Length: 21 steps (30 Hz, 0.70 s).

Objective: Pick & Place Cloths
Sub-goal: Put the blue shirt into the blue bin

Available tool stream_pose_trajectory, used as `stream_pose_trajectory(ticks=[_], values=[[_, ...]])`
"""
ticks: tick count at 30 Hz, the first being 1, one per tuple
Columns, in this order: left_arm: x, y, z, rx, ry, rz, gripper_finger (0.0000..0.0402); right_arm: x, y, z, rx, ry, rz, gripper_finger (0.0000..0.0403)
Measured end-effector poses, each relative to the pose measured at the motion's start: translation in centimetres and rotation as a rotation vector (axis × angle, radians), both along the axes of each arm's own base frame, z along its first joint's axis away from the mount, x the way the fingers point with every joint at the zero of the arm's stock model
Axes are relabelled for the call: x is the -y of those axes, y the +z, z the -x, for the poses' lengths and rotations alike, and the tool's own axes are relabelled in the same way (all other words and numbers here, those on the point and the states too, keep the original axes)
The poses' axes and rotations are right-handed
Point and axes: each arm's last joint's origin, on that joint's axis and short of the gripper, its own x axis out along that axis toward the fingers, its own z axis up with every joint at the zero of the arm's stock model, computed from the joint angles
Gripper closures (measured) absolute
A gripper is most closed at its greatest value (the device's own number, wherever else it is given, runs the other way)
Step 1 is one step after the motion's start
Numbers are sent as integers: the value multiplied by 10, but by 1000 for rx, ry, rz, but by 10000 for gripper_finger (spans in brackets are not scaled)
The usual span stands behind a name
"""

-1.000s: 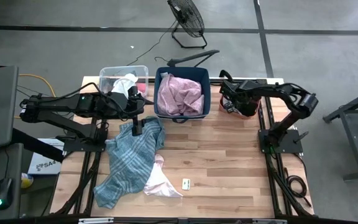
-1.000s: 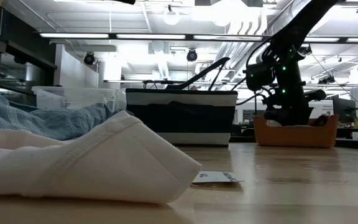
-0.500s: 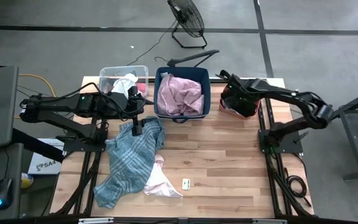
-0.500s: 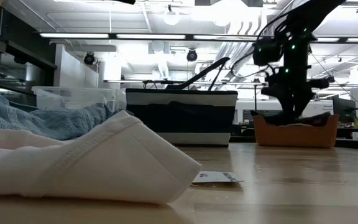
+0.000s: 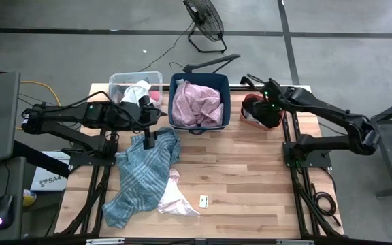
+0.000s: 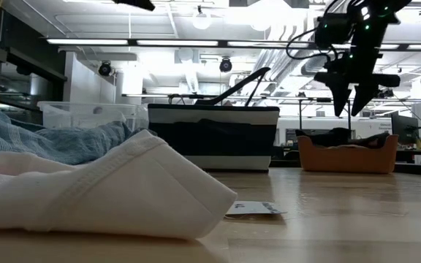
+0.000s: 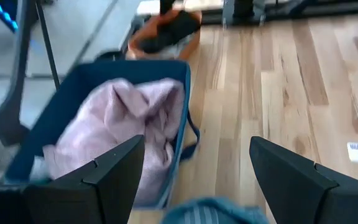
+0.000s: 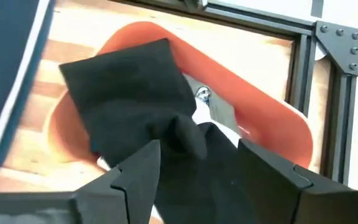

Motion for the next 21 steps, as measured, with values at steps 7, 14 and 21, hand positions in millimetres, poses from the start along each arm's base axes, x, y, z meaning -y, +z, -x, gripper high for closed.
stream_pose_trajectory(ticks=[7, 14, 21], values=[[-1, -18, 13, -188, 87, 108, 117, -22, 8, -6, 46, 85, 19, 198], [1, -55, 21, -378, 140, 248, 117, -43, 9, -19, 70, 178, 17, 198], [3, -109, 25, -523, 219, 374, 117, -61, 10, -28, 89, 241, 31, 198]])
